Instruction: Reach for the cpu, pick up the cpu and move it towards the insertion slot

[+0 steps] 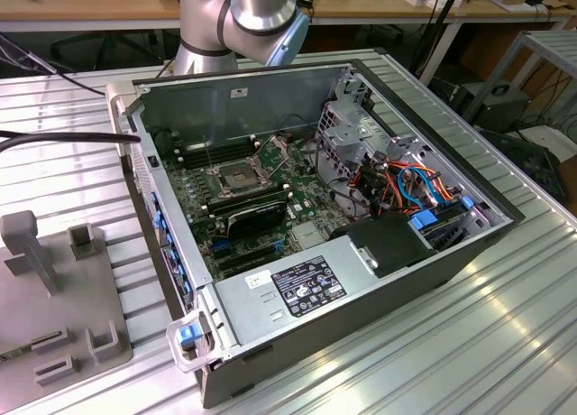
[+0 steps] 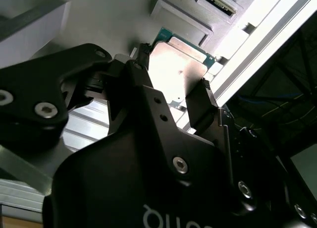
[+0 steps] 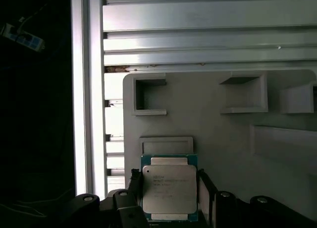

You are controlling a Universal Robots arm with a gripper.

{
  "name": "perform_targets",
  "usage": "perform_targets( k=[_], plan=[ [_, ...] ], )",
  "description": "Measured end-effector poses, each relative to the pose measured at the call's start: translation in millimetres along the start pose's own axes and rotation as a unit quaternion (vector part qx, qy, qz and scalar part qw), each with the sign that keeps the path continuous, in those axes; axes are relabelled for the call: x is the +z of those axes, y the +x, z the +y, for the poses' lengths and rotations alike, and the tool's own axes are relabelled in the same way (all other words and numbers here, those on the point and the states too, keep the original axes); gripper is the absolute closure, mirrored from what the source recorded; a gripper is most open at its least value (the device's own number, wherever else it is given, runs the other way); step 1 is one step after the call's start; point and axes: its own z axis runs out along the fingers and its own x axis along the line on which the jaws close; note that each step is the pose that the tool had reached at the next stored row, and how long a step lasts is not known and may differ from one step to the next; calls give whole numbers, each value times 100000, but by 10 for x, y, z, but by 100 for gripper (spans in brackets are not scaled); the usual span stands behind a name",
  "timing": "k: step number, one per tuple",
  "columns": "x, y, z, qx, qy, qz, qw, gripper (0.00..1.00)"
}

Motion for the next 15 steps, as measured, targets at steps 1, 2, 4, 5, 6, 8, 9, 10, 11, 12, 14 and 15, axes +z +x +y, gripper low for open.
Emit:
perform_targets(
  k=[1,2,4,5,6,8,9,10,11,12,14,15],
  plan=[
    [-5,0,0,1,-1,0,100000,45],
    [-12,0,1,3,-1,-1,100000,45],
    [-94,2,4,0,0,-1,100000,45],
    [-167,3,7,0,-2,-4,100000,45],
    [-218,4,10,0,1,2,100000,45],
    [-230,4,10,0,1,2,100000,45],
    [-235,4,10,0,2,-1,100000,45],
    [-241,4,11,1,-2,-1,100000,45],
    [-247,5,11,2,1,1,100000,45],
    [-253,5,11,0,2,1,100000,45],
    [-253,4,12,0,-7,-11,100000,45],
    [-253,5,12,2,-7,-9,100000,45]
  ],
)
